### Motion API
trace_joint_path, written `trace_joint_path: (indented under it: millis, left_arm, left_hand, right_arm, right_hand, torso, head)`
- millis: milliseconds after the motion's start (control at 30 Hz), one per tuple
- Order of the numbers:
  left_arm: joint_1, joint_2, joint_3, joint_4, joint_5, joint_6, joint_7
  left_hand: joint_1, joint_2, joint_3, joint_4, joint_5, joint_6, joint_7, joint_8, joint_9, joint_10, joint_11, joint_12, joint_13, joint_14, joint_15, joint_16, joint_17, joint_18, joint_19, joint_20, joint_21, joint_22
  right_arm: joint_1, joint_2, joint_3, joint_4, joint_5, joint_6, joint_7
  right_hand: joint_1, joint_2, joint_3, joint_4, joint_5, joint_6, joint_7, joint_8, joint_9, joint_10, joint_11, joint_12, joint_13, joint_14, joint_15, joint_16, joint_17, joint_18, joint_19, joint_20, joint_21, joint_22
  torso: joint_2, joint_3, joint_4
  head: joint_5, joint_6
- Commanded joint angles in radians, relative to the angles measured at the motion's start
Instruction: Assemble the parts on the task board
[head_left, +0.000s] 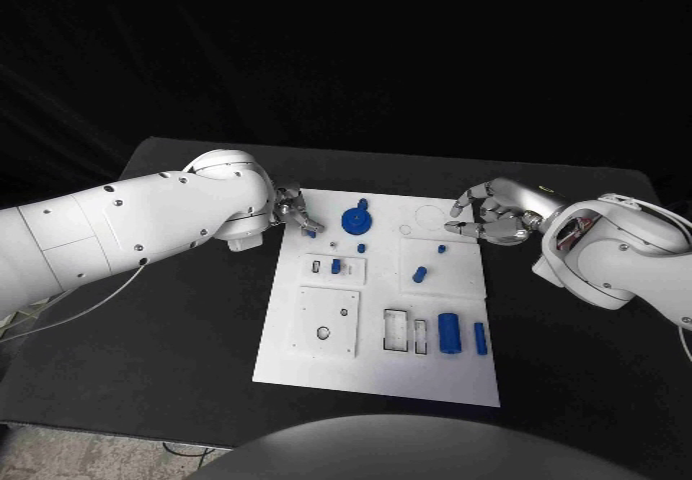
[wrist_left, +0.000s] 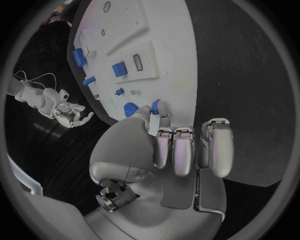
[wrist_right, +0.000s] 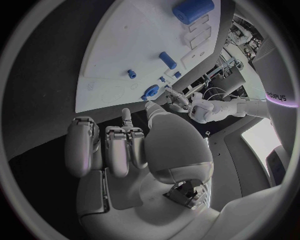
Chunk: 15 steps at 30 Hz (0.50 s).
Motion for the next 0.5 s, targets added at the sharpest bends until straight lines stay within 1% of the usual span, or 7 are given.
trace_joint_path:
  millis: [33,100,233,400,500]
  left_arm:
    - [-0.001,0.000,0.000,0.003,0.018,0.000,0.017]
    - [-0.001,-0.001,0.000,0.005,0.022,0.001,0.017]
    - [-0.001,-0.006,-0.001,0.009,0.033,-0.002,0.018]
    - [-0.001,-0.022,-0.001,0.029,0.044,-0.016,0.017]
    - [-0.002,-0.035,-0.001,0.049,0.046,-0.023,0.016]
  left_hand:
    - [0.016,0.000,0.006,-0.008,0.023,-0.004,-0.007,-0.007,-0.002,0.103,0.001,0.002,0.261,0.105,0.005,0.002,0.263,0.003,0.007,0.007,-0.007,0.176]
    - [0.025,-0.001,0.014,-0.014,0.049,-0.005,-0.007,-0.010,-0.002,0.103,0.000,0.002,0.261,0.105,0.004,0.002,0.263,0.003,0.007,0.006,-0.007,0.176]
    - [0.038,-0.005,0.030,-0.022,0.093,-0.005,-0.008,-0.015,-0.003,0.103,-0.001,0.002,0.261,0.105,0.003,0.002,0.263,0.003,0.007,0.005,-0.008,0.177]
    - [0.042,-0.007,0.034,-0.024,0.100,-0.005,-0.009,-0.016,-0.003,0.103,-0.001,0.002,0.261,0.105,0.003,0.002,0.263,0.003,0.008,0.005,-0.007,0.178]
    - [0.047,-0.009,0.041,-0.028,0.108,-0.005,-0.009,-0.018,-0.003,0.103,-0.002,0.002,0.261,0.105,0.002,0.002,0.263,0.003,0.008,0.004,-0.007,0.178]
  right_arm:
    - [-0.001,0.000,0.000,-0.001,0.003,0.012,0.000]
    - [-0.001,0.000,0.000,-0.001,0.003,0.012,0.000]
    - [-0.001,-0.001,0.000,-0.001,0.004,0.012,0.000]
    - [-0.001,-0.005,0.000,0.001,0.005,0.012,0.001]
    - [-0.001,-0.007,0.000,0.002,0.005,0.012,0.001]
  right_hand:
    - [0.016,0.000,0.002,-0.006,0.014,0.008,0.001,-0.006,-0.003,0.107,0.008,0.004,0.263,0.096,0.009,-0.001,0.227,-0.003,0.004,0.004,-0.005,0.187]
    - [0.017,0.001,0.002,-0.006,0.021,0.009,0.001,-0.007,-0.004,0.107,0.008,0.004,0.263,0.096,0.009,-0.001,0.226,-0.003,0.003,0.004,-0.007,0.186]
    - [0.019,0.002,0.003,-0.006,0.028,0.010,0.001,-0.008,-0.006,0.107,0.008,0.004,0.263,0.096,0.009,-0.002,0.225,-0.003,0.003,0.005,-0.008,0.186]
    - [0.021,0.002,0.004,-0.006,0.034,0.010,0.001,-0.009,-0.007,0.107,0.008,0.004,0.263,0.095,0.009,-0.002,0.224,-0.003,0.003,0.005,-0.008,0.186]
    - [0.021,0.002,0.004,-0.006,0.036,0.010,0.001,-0.009,-0.008,0.107,0.008,0.004,0.263,0.095,0.009,-0.002,0.225,-0.003,0.003,0.005,-0.008,0.186]
  torso:
    - [0.000,0.0000,-0.0002]
    - [0.000,0.0000,-0.0002]
    - [0.000,0.0001,0.0000]
    - [0.001,-0.0001,0.0012]
    - [0.000,0.0001,0.0003]
  head:
    - [0.002,0.000]
    - [0.002,0.000]
    - [0.002,0.000]
    - [-0.001,0.000]
    - [0.000,0.000]
